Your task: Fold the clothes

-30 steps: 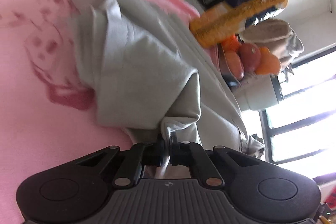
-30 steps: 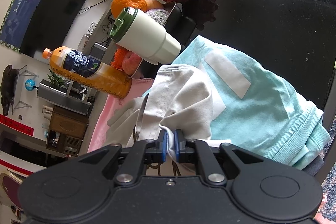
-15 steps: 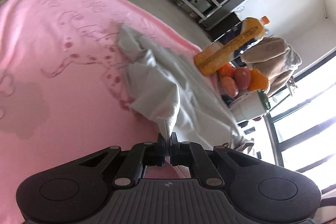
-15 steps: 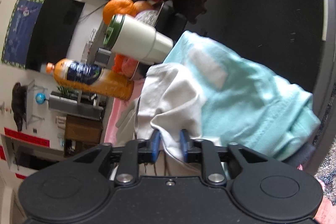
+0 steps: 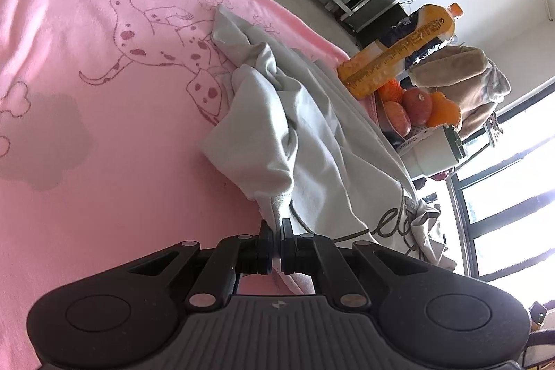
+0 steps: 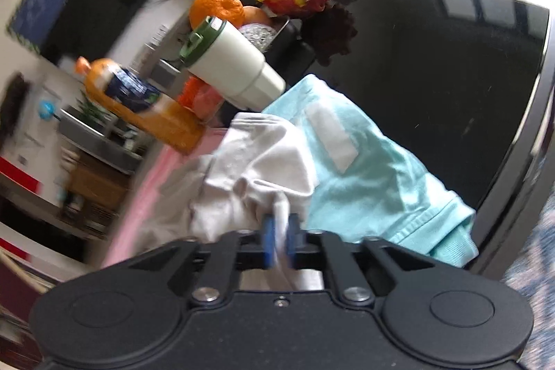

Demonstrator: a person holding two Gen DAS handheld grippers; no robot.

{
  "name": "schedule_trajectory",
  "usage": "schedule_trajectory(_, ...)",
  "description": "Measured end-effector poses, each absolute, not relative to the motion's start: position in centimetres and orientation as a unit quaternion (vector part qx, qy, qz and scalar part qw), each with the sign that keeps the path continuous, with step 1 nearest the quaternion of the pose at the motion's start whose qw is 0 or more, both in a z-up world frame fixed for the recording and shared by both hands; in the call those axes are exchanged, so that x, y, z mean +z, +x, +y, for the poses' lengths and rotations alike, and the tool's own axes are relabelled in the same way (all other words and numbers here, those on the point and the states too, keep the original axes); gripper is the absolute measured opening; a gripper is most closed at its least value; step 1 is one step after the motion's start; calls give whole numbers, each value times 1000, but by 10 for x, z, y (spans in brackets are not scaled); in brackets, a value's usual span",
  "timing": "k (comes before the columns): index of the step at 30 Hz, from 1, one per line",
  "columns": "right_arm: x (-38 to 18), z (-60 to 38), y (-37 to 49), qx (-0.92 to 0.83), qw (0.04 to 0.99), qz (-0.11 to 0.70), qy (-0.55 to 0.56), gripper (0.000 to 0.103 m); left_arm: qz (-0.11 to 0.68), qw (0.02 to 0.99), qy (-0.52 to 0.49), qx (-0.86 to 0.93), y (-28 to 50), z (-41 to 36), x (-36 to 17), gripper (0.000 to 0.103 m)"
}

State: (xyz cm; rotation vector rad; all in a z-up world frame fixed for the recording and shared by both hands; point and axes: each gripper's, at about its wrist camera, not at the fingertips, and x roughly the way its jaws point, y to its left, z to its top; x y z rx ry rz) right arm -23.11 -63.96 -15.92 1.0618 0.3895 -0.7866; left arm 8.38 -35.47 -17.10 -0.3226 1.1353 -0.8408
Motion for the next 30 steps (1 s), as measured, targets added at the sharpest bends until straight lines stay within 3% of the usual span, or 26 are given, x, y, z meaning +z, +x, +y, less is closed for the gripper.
schedule_trajectory(6, -148, -631, -244, -333, 723, 113, 595, 5, 472, 762, -176, -406, 87, -338, -119, 1)
schedule_trajectory(10, -96, -618, -241, -275, 731, 68, 621, 4, 402, 786, -210, -421, 95, -308, -51, 0)
schedule_trajectory(17, 61, -558, -275, -217, 831, -111, 500, 2, 223, 813, -319, -432, 78, -166, 67, 0)
schedule_trajectory(25, 129, -480, -285, -143, 878, -185, 418, 2, 93, 821, -354, -438, 25, -71, 138, 0)
schedule_trajectory(30, 144, -474, -266, -132, 888, -167, 407, 2, 120, 836, -345, -410, 46, -70, 150, 0)
